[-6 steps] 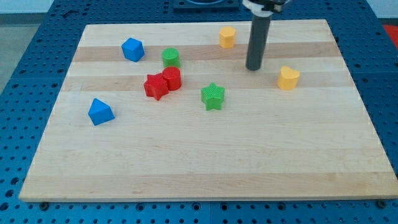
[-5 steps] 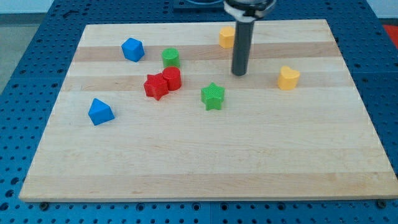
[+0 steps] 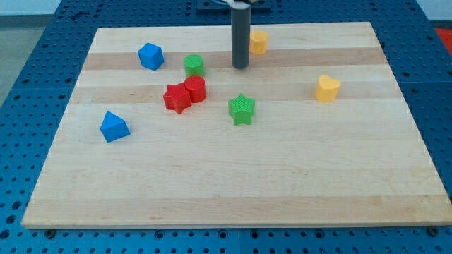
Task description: Move the blue cube towards the center left of the board
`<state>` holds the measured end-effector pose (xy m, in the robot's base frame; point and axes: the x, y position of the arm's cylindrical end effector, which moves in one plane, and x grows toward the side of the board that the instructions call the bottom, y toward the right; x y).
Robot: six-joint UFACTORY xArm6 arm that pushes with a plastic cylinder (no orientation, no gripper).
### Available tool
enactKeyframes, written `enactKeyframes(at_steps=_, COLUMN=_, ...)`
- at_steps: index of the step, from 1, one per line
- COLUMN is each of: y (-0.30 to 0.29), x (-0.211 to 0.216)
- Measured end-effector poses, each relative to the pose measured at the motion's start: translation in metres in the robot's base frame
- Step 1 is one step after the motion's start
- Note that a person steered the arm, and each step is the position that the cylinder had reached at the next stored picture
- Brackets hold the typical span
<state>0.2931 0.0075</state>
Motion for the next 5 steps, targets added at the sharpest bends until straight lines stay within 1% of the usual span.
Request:
enactKeyframes(at_steps=1, y=-0.041, x=-0.042)
enactKeyframes(at_steps=2, y=-0.101, x=-0.042)
enactKeyframes(at_steps=3, y=-0.149, x=-0.037)
enactKeyframes(at_steps=4, y=-0.152, x=0.022)
enactKeyframes(at_steps=5, y=-0.175, x=0.033)
